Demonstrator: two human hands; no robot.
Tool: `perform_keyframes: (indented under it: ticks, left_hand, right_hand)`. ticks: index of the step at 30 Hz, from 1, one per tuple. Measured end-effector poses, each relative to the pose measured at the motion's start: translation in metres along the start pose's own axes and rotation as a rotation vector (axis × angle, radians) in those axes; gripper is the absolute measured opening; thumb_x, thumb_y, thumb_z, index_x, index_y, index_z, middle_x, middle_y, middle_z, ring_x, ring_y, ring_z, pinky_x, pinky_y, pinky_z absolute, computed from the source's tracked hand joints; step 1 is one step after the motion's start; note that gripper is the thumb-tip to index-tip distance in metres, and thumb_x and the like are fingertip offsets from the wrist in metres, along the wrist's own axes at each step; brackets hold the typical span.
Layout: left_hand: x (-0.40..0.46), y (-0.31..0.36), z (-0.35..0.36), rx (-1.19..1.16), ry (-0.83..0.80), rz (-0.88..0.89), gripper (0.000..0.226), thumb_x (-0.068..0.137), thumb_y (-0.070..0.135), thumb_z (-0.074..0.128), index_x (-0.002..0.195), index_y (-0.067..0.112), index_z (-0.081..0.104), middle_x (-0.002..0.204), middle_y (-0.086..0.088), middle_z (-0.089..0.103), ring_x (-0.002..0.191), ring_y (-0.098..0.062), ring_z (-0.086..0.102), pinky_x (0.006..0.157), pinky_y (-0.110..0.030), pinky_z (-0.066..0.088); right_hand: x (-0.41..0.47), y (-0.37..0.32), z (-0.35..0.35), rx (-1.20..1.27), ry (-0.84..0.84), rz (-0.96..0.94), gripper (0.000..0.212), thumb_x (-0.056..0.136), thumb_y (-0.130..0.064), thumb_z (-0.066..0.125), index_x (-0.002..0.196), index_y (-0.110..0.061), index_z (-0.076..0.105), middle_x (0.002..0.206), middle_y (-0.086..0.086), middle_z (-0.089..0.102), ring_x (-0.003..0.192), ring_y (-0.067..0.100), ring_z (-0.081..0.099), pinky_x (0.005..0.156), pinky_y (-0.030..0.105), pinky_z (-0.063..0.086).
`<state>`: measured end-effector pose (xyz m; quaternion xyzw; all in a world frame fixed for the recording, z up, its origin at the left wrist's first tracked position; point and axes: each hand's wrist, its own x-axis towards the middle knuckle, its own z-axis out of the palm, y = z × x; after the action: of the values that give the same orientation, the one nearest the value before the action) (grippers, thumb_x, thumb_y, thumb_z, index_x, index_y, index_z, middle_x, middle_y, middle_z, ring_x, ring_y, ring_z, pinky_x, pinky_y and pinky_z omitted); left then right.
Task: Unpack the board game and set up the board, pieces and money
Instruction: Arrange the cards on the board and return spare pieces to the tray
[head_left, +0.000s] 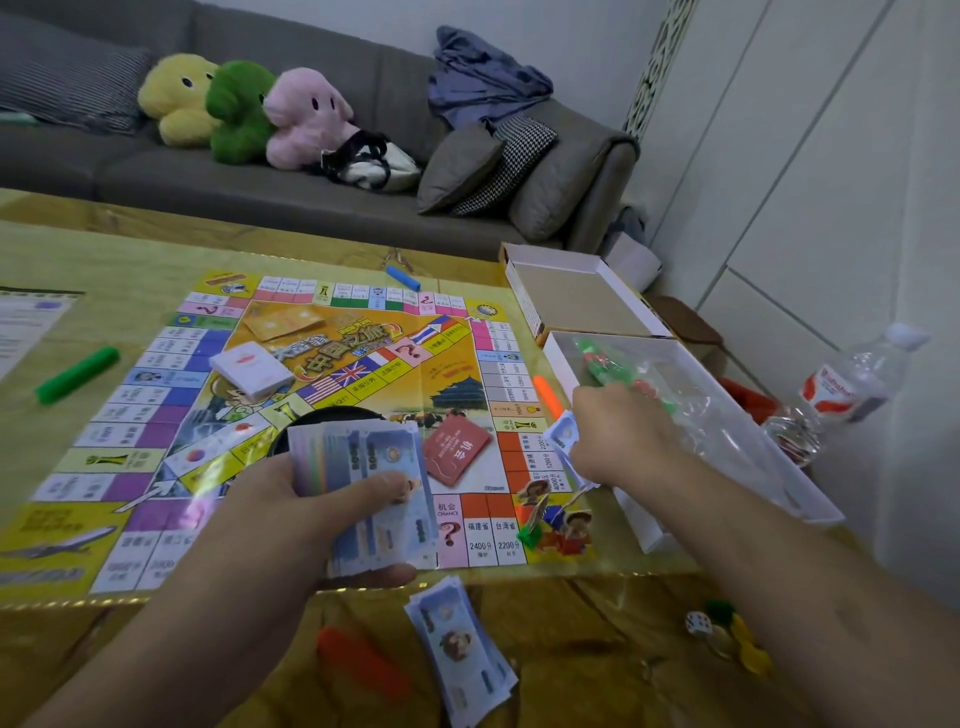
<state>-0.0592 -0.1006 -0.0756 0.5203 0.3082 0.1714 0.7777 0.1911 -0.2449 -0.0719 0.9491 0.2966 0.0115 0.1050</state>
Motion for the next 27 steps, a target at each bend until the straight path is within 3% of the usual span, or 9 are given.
perform_keyframes:
  ticks: [4, 8, 11, 18, 20, 22, 24, 27]
  left_hand:
    - [0.000, -0.001, -0.002, 0.008, 0.002, 0.006, 0.034, 0.079, 0.008, 0.080, 0.110, 0.004, 0.070, 0.091, -0.016, 0.080, 0.076, -0.035, 0.079, 0.051, -0.045, 0.064]
    - [-0.002, -0.002, -0.003, 0.019, 0.013, 0.010, 0.032, 0.079, 0.008, 0.081, 0.109, 0.005, 0.070, 0.089, -0.015, 0.080, 0.075, -0.033, 0.079, 0.052, -0.044, 0.064]
    - [-0.003, -0.002, -0.004, 0.021, 0.006, 0.012, 0.029, 0.080, 0.007, 0.080, 0.107, 0.006, 0.071, 0.089, -0.015, 0.080, 0.075, -0.033, 0.079, 0.051, -0.044, 0.063]
    - [-0.005, -0.003, 0.000, 0.022, -0.009, 0.017, 0.028, 0.081, 0.006, 0.080, 0.107, 0.005, 0.071, 0.087, -0.015, 0.080, 0.075, -0.034, 0.079, 0.052, -0.045, 0.064]
    - [-0.005, -0.003, -0.001, 0.021, -0.023, 0.019, 0.024, 0.083, 0.006, 0.079, 0.107, 0.006, 0.071, 0.088, -0.015, 0.080, 0.076, -0.035, 0.079, 0.052, -0.045, 0.064]
    - [-0.005, -0.002, -0.002, 0.011, -0.040, 0.017, 0.025, 0.083, 0.006, 0.080, 0.106, 0.007, 0.072, 0.089, -0.014, 0.080, 0.078, -0.034, 0.079, 0.052, -0.044, 0.064]
    - [-0.006, -0.001, -0.001, 0.002, -0.055, 0.017, 0.026, 0.080, 0.008, 0.081, 0.105, 0.008, 0.073, 0.090, -0.015, 0.080, 0.079, -0.034, 0.079, 0.051, -0.041, 0.063]
    - [-0.009, -0.001, 0.003, -0.019, -0.083, 0.018, 0.029, 0.079, 0.015, 0.080, 0.106, 0.005, 0.075, 0.092, -0.017, 0.080, 0.079, -0.033, 0.079, 0.050, -0.037, 0.062]
  right_hand:
    - [-0.009, -0.002, -0.007, -0.036, 0.122, -0.048, 0.028, 0.089, -0.022, 0.076, 0.109, -0.022, 0.057, 0.092, 0.000, 0.058, 0.080, 0.023, 0.055, 0.065, 0.035, 0.051]
    - [-0.007, 0.007, -0.002, 0.137, 0.029, -0.057, 0.032, 0.087, -0.013, 0.077, 0.115, -0.029, 0.075, 0.114, -0.005, 0.072, 0.098, 0.021, 0.067, 0.078, 0.038, 0.061]
    - [-0.009, 0.009, 0.004, 0.134, -0.110, -0.105, 0.035, 0.091, -0.010, 0.066, 0.110, -0.035, 0.081, 0.112, -0.008, 0.074, 0.093, 0.016, 0.066, 0.077, 0.041, 0.064]
    - [-0.004, 0.021, 0.001, 0.193, -0.132, -0.071, 0.048, 0.091, 0.002, 0.056, 0.115, -0.030, 0.081, 0.125, 0.002, 0.074, 0.086, 0.015, 0.066, 0.067, 0.028, 0.055]
    - [-0.016, 0.015, -0.016, 0.374, 0.001, -0.019, 0.045, 0.092, 0.003, 0.054, 0.104, -0.030, 0.082, 0.118, -0.001, 0.076, 0.086, 0.014, 0.068, 0.071, 0.033, 0.060]
    - [-0.040, -0.001, -0.033, 0.736, 0.081, -0.061, 0.032, 0.096, -0.006, 0.060, 0.084, -0.030, 0.078, 0.093, -0.013, 0.075, 0.073, 0.006, 0.068, 0.060, 0.032, 0.056]
    - [-0.076, -0.030, -0.044, 1.115, -0.043, -0.195, 0.007, 0.093, -0.027, 0.075, 0.087, -0.029, 0.074, 0.084, -0.013, 0.073, 0.061, 0.002, 0.063, 0.054, 0.023, 0.047]
    - [-0.106, -0.070, -0.032, 1.218, -0.180, -0.290, 0.026, 0.085, -0.051, 0.081, 0.099, -0.031, 0.071, 0.095, -0.008, 0.073, 0.073, 0.005, 0.070, 0.058, 0.024, 0.053]
